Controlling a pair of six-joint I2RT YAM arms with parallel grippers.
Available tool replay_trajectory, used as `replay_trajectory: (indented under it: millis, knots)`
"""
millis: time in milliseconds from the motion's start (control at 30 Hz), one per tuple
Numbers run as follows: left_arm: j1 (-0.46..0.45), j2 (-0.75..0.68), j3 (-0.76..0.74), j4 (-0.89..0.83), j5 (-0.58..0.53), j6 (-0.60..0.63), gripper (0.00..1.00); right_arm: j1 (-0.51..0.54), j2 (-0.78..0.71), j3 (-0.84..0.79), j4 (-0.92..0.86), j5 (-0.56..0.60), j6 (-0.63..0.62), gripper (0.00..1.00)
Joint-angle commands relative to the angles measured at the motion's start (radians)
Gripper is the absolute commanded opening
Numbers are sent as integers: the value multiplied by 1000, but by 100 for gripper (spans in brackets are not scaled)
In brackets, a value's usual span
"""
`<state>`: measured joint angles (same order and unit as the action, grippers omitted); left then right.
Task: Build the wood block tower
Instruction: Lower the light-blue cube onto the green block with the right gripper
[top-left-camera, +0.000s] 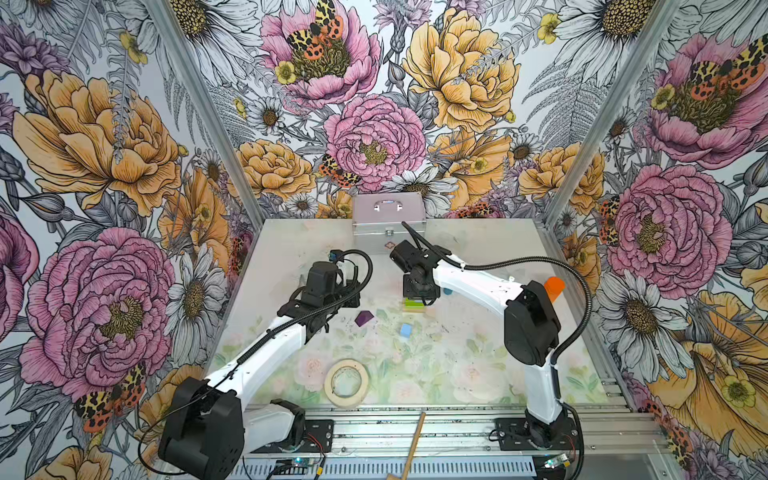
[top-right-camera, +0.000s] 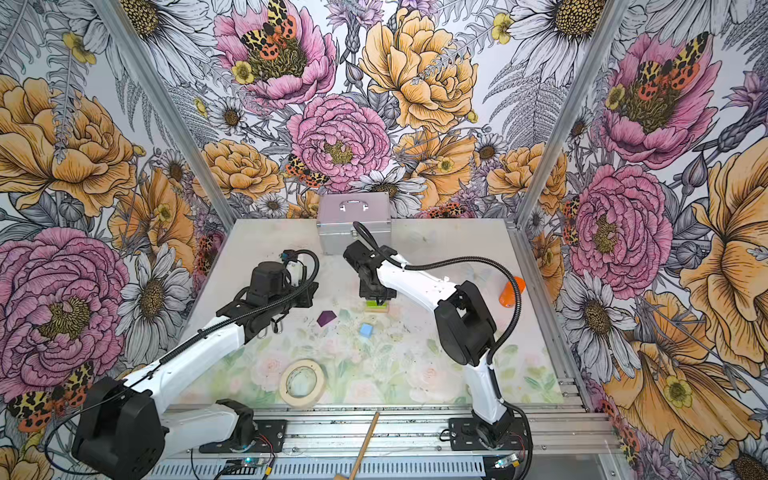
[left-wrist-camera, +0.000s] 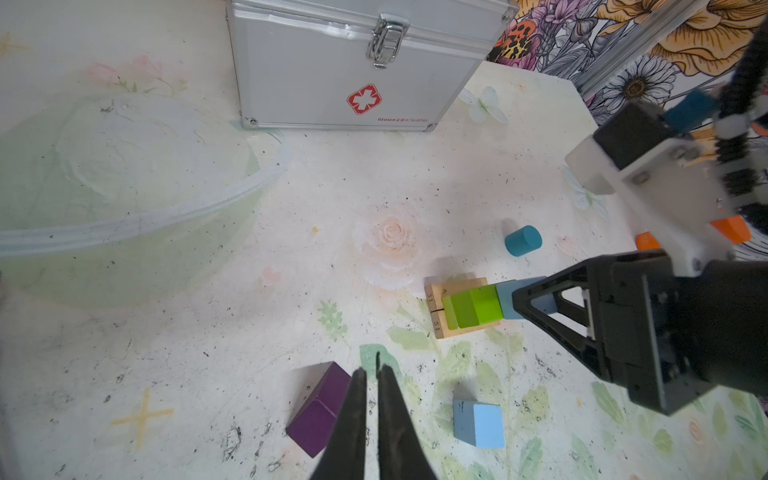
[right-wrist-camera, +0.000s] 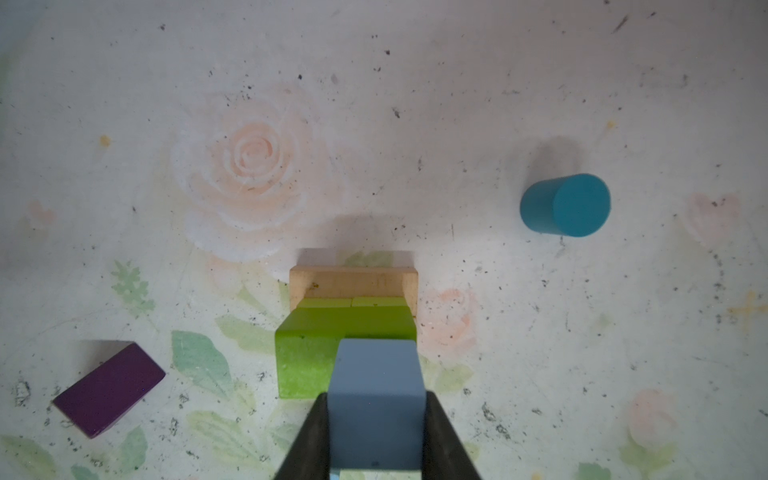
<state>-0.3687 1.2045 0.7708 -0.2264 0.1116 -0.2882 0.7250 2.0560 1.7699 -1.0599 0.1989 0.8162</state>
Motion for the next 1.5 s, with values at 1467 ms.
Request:
replay_trajectory:
  millis: [1467]
  knots:
    - [9, 0, -12, 30, -1, 14, 10, -8, -14, -12, 29, 4, 25, 29]
